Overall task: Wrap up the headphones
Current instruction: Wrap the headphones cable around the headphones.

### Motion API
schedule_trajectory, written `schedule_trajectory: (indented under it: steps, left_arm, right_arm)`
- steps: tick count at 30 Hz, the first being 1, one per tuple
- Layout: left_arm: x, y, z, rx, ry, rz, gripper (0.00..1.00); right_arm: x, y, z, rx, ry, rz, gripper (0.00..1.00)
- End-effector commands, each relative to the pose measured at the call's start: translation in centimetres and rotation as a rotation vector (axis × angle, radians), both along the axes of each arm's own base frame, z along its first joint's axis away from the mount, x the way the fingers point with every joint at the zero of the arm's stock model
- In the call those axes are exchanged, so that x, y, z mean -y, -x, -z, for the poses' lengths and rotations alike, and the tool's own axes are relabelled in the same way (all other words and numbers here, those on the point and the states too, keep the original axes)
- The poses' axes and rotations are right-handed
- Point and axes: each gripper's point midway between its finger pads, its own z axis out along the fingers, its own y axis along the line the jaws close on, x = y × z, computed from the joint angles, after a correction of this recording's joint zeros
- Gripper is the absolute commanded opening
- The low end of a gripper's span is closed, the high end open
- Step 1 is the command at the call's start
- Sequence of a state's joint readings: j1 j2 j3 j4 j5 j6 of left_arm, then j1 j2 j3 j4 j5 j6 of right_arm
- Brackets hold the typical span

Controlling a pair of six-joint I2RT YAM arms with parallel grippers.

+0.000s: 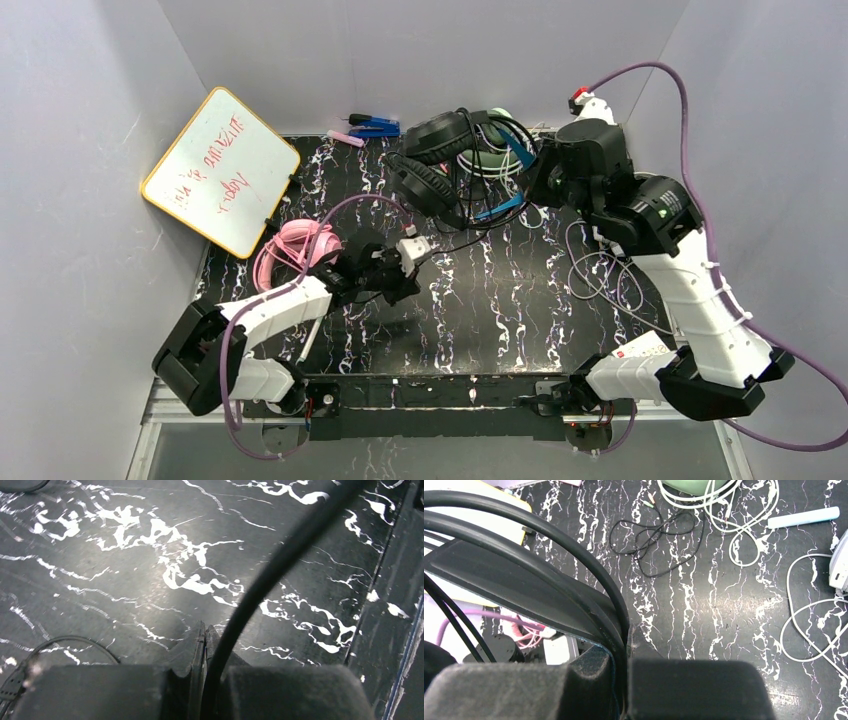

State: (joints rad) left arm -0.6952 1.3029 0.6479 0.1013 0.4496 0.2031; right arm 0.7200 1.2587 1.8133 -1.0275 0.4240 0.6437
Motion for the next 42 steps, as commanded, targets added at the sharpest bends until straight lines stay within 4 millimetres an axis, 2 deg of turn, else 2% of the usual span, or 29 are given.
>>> schedule_trajectory:
  steps: [1, 4, 7, 11, 14, 18, 23, 25, 30, 33, 36, 42]
  left_arm:
    - [-0.9, -2.1, -0.1, -0.051, 0.029, -0.104, 0.0]
    - [-1.4, -2.8, 0.6, -0.092, 0.027, -0.142, 0.0]
    - [-1.4, -3.1, 1.3, -0.125, 0.005, -0.157, 0.0]
    - [-1.4, -4.4, 1.0, -0.139, 0.024, -0.187, 0.0]
    - [-1.4, -5.6, -0.2, -0.122, 0.053, -0.2, 0.0]
    - [-1.6, -7.5, -2.4, -0.12, 0.142, -0.246, 0.0]
    - [-2.4, -8.6, -4.0, -0.123, 0.168, -0.287, 0.04]
    - [-2.9, -9.1, -4.6, -0.102, 0.163, -0.307, 0.05]
    - [-5.8, -11.9, -6.7, 0.001, 0.161, -0.473, 0.09]
    - [-7.1, -13.3, -8.0, 0.036, 0.184, -0.536, 0.1]
    - [-7.7, -14.4, -9.2, 0.062, 0.161, -0.545, 0.1]
    - [-7.5, -15.5, -12.2, 0.092, 0.116, -0.494, 0.1]
  right_arm:
    - [1.4, 1.3, -5.8, 0.125, -0.134, 0.03, 0.01]
    - [2.3, 2.0, -6.4, 0.131, -0.127, 0.032, 0.01]
    - [2.0, 3.0, -7.0, 0.129, -0.133, -0.026, 0.01]
    - [-1.6, 5.6, -6.5, 0.091, -0.157, -0.296, 0.01]
    - [-4.0, 8.0, -4.9, 0.066, -0.168, -0.514, 0.01]
    - [-4.8, 10.1, -1.9, 0.044, -0.138, -0.678, 0.01]
    - [-6.3, 15.2, 1.3, -0.016, -0.167, -1.013, 0.01]
    - [-6.5, 15.9, 2.7, -0.065, -0.165, -1.063, 0.01]
    - [-5.9, 14.8, 6.8, -0.153, -0.05, -1.047, 0.01]
    - [-5.9, 14.5, 8.0, -0.155, -0.027, -1.05, 0.01]
    - [-5.6, 13.7, 9.3, -0.165, 0.026, -1.012, 0.01]
    - [-3.8, 10.3, 11.8, -0.121, 0.275, -0.829, 0.01]
